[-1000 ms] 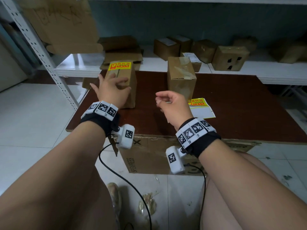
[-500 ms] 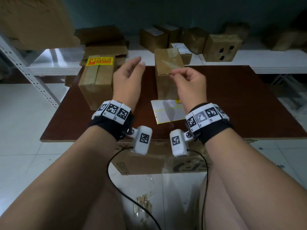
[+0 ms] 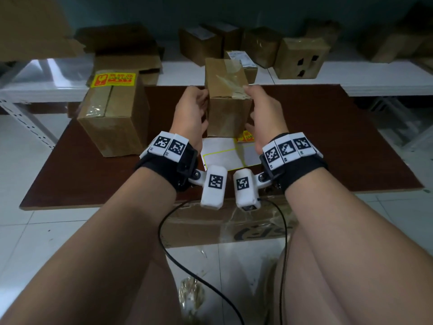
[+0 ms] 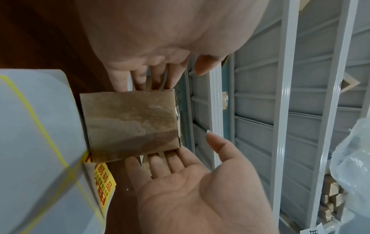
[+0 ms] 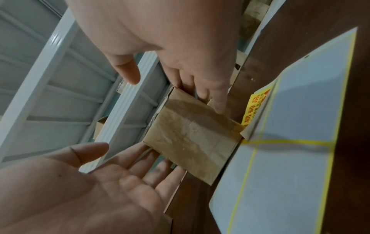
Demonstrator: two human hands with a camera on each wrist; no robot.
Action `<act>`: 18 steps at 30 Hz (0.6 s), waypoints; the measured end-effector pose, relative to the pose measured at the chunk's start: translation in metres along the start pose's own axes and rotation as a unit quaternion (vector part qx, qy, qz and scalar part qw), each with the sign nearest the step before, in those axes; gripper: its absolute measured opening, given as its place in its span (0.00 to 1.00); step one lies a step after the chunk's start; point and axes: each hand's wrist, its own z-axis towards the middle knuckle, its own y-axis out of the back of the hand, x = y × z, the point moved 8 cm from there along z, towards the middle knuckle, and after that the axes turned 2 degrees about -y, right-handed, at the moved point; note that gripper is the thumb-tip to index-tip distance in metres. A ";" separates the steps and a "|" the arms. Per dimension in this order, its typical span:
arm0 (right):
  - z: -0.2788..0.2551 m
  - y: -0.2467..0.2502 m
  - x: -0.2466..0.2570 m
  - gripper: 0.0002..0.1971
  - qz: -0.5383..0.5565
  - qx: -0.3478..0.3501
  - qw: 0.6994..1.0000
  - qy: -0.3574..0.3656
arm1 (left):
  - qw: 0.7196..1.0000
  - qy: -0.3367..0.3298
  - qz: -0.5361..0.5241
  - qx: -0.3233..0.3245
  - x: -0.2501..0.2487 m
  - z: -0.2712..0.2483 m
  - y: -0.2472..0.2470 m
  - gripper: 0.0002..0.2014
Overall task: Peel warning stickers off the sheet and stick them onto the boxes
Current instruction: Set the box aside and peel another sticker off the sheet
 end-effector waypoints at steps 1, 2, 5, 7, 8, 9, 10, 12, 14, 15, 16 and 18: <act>-0.001 -0.001 0.001 0.10 0.002 -0.001 1.000 0.000 | 1.000 -0.007 0.002 -0.002 -0.002 -0.001 0.001 0.19; -0.004 -0.002 0.002 0.12 0.003 -0.002 1.000 0.004 | 1.000 -0.015 0.005 -0.007 -0.004 -0.002 0.004 0.19; -0.013 -0.008 0.008 0.14 -0.010 0.005 1.000 0.025 | 0.999 -0.032 0.011 -0.024 -0.016 -0.009 0.012 0.18; -0.023 -0.014 0.012 0.14 -0.013 0.016 0.999 0.037 | 0.998 -0.042 0.017 -0.031 -0.024 -0.019 0.016 0.17; -0.026 -0.016 0.013 0.13 -0.014 0.020 0.999 0.043 | 0.998 -0.047 0.021 -0.036 -0.027 -0.023 0.019 0.17; -0.033 -0.019 0.016 0.13 -0.015 0.026 0.998 0.050 | 0.998 -0.052 0.022 -0.043 -0.032 -0.030 0.025 0.16; -0.038 -0.021 0.018 0.13 -0.019 0.030 0.998 0.058 | 0.997 -0.055 0.023 -0.049 -0.036 -0.035 0.029 0.16; -0.051 -0.026 0.022 0.14 -0.017 0.030 0.997 0.067 | 0.996 -0.061 0.031 -0.061 -0.044 -0.046 0.041 0.16; -0.064 -0.033 0.022 0.21 -0.011 0.034 0.997 0.062 | 0.995 -0.065 0.046 -0.065 -0.052 -0.061 0.053 0.15; -0.070 -0.036 0.022 0.21 -0.008 0.038 0.997 0.060 | 0.994 -0.065 0.051 -0.064 -0.054 -0.068 0.058 0.15; -0.076 -0.040 0.020 0.22 -0.010 0.043 0.997 0.056 | 0.994 -0.066 0.056 -0.065 -0.057 -0.074 0.066 0.15; -0.087 -0.047 0.014 0.24 -0.013 0.057 0.997 0.057 | 0.993 -0.066 0.077 -0.057 -0.059 -0.086 0.081 0.17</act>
